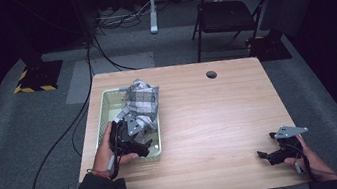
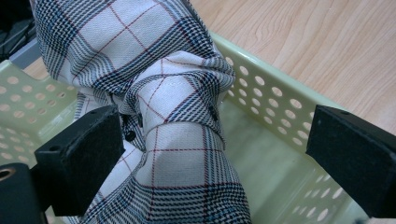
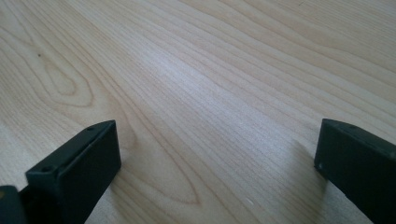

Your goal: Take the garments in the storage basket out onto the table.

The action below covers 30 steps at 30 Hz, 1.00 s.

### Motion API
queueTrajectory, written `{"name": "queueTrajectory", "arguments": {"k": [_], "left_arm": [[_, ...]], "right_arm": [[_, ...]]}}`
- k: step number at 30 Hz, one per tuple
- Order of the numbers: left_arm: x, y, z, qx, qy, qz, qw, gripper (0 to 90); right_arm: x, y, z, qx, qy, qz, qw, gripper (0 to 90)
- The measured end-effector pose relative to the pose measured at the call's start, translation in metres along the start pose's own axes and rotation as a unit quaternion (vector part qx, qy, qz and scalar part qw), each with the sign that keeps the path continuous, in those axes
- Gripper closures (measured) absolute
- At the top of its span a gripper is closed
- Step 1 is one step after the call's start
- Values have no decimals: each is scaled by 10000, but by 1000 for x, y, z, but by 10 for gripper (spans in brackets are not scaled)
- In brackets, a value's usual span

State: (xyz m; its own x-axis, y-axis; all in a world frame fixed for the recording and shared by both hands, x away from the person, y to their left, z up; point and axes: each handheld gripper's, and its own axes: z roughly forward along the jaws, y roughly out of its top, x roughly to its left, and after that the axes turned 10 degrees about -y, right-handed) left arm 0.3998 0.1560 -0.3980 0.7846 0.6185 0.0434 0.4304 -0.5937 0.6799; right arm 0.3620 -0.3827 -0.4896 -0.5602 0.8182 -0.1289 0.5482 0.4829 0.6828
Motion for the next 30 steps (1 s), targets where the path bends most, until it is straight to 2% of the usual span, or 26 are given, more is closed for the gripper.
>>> {"name": "queueTrajectory", "arguments": {"k": [7,13,19,30], "left_arm": [[5,4,10,189,113,-4,9998,37],[7,9,23,378,92,20,9992,37],[12,13,38,615,113,-14,9980,39],[16,17,54,902,149,-60,9958,40]], "right_arm": [[0,0,0,0,-1,0,10000,5],[0,0,0,-1,0,-1,10000,5],[0,0,0,-2,-1,0,10000,5],[0,0,0,0,0,0,10000,5]]}}
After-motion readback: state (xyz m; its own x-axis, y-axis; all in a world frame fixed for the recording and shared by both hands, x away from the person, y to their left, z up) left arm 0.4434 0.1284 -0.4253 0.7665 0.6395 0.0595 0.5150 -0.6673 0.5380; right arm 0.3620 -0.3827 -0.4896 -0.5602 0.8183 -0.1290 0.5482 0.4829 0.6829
